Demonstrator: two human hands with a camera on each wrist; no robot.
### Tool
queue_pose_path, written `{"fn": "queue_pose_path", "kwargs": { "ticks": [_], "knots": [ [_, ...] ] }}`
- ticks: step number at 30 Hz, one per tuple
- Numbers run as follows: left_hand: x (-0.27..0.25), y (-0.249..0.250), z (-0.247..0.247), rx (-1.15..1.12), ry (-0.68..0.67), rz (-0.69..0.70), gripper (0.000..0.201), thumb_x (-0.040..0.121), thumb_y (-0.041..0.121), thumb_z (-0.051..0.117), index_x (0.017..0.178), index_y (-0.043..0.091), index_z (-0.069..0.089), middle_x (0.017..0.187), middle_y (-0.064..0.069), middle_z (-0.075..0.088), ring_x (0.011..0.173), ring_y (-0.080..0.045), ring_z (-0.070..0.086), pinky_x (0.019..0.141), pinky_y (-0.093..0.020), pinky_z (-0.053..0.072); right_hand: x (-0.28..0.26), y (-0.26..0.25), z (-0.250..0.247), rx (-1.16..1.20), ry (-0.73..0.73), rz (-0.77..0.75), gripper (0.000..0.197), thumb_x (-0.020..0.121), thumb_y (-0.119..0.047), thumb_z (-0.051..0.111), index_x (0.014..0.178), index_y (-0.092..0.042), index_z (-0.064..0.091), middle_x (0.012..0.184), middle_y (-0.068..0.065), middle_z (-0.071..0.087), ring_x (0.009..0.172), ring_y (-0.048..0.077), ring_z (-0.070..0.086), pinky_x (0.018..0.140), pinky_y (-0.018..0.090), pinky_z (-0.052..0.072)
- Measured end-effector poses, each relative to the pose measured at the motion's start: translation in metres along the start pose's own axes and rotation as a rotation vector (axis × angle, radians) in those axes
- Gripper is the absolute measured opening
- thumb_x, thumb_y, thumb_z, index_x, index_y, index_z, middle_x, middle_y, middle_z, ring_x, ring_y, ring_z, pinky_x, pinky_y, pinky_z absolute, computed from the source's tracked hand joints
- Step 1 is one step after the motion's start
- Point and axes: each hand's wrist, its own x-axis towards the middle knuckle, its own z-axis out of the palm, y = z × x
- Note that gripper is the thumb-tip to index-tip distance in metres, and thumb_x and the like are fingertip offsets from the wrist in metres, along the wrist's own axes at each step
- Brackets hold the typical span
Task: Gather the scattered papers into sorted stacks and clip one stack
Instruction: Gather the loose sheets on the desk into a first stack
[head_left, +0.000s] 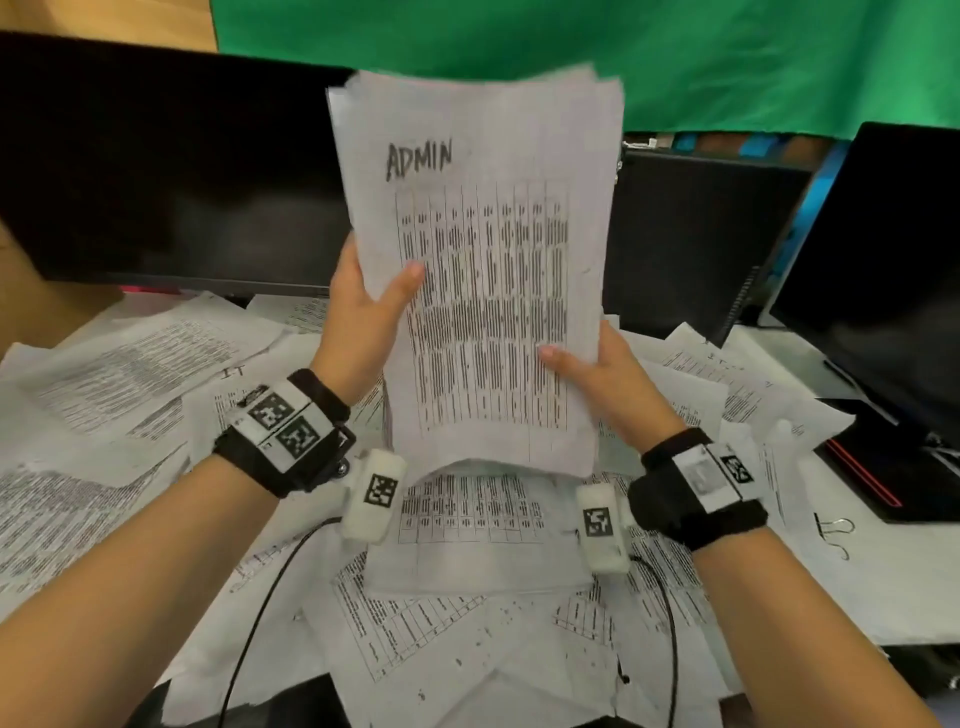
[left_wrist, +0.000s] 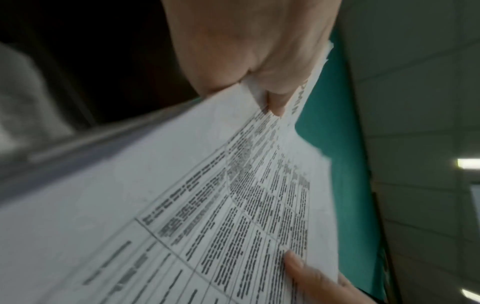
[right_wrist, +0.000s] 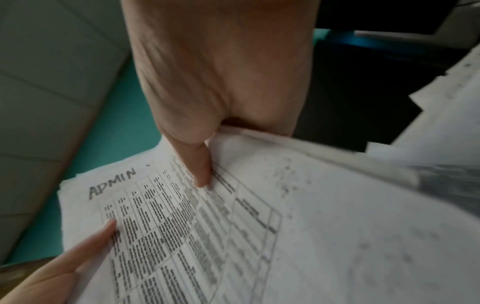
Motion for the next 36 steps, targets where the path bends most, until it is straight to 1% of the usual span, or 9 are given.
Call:
{"fn": "queue_pose_path", "kwargs": {
  "ticks": [4,9,15,18,22,25,27,31,36],
  "knots": [
    [0.001,0.022,-0.003,-0.154,-0.048,-0.03,0.05,0.084,0.022,0.066,0.129,0.009,0.049,0.124,-0.005,0.063,0.116,-0.021,0.061,0.097,-0.038,0.05,-0.007,-0.025,-0.004,0.104,0.105,-0.128,0.068,0.082,-0.044,0.072,0.141,-0.023,0.046,0.131,-0.005,0.063,0.12,0.011,0.061,0.103,0.042,0.049],
    [-0.004,0.034,0.015,-0.062,-0.263,-0.105,0.028,0.079,0.015,0.058,0.106,0.021,0.062,0.103,0.005,0.071,0.101,-0.015,0.066,0.091,-0.035,0.051,-0.008,-0.04,0.008,0.285,0.265,-0.133,0.047,0.083,-0.024,0.076,0.125,-0.011,0.06,0.115,0.007,0.071,0.107,0.02,0.069,0.093,0.044,0.056],
    [0.002,0.063,0.048,-0.103,-0.165,0.267,0.042,0.089,0.007,0.055,0.128,0.018,0.048,0.127,-0.007,0.057,0.122,-0.024,0.055,0.102,-0.041,0.046,0.002,-0.074,0.013,0.35,0.46,-0.315,0.021,0.085,-0.013,0.075,0.1,-0.024,0.065,0.099,-0.005,0.072,0.094,0.006,0.069,0.085,0.027,0.057],
    [-0.003,0.023,0.019,0.03,-0.261,-0.101,0.037,0.082,0.022,0.065,0.118,0.021,0.06,0.118,0.003,0.066,0.115,-0.018,0.06,0.104,-0.045,0.043,-0.002,-0.025,0.005,0.282,0.288,-0.084,0.048,0.079,-0.023,0.08,0.122,-0.018,0.063,0.117,0.0,0.071,0.111,0.015,0.066,0.099,0.038,0.052],
    [-0.039,-0.034,-0.009,0.497,-0.665,-0.595,0.064,0.063,0.047,0.072,0.121,0.028,0.055,0.131,0.001,0.059,0.12,-0.019,0.055,0.108,-0.045,0.039,-0.019,0.049,0.019,0.221,0.072,0.226,0.066,0.065,-0.039,0.087,0.125,-0.029,0.061,0.127,-0.005,0.067,0.122,0.016,0.059,0.112,0.052,0.038],
    [-0.047,-0.043,0.001,0.417,-0.466,-0.499,0.06,0.083,0.033,0.069,0.135,0.019,0.044,0.141,0.002,0.047,0.124,-0.014,0.048,0.111,-0.044,0.033,-0.013,0.053,0.025,0.297,0.253,0.182,0.065,0.058,-0.049,0.089,0.115,-0.028,0.066,0.116,-0.004,0.072,0.114,0.018,0.065,0.104,0.05,0.046],
    [-0.045,-0.049,0.003,0.202,-0.263,-0.499,0.046,0.082,0.039,0.068,0.121,0.02,0.054,0.126,-0.002,0.06,0.116,-0.019,0.056,0.105,-0.047,0.04,-0.009,0.053,0.024,0.338,0.248,0.168,0.068,0.062,-0.048,0.088,0.121,-0.025,0.063,0.118,-0.004,0.071,0.114,0.018,0.066,0.101,0.048,0.048],
    [-0.048,-0.076,-0.01,0.197,-0.506,-0.801,0.088,0.052,0.066,0.079,0.124,0.022,0.055,0.13,-0.002,0.06,0.122,-0.023,0.053,0.109,-0.047,0.036,-0.017,0.08,0.028,0.173,0.0,0.433,0.064,0.064,-0.035,0.089,0.121,-0.021,0.064,0.117,-0.001,0.072,0.111,0.02,0.067,0.103,0.05,0.048],
    [-0.042,-0.096,-0.022,0.033,-0.229,-0.847,0.069,0.07,0.024,0.081,0.128,0.011,0.047,0.122,-0.015,0.062,0.098,-0.03,0.068,0.081,-0.048,0.056,-0.002,0.072,0.022,0.191,0.119,0.392,0.028,0.084,-0.027,0.075,0.109,-0.018,0.067,0.102,0.0,0.075,0.094,0.017,0.072,0.078,0.033,0.059]
  ]
}}
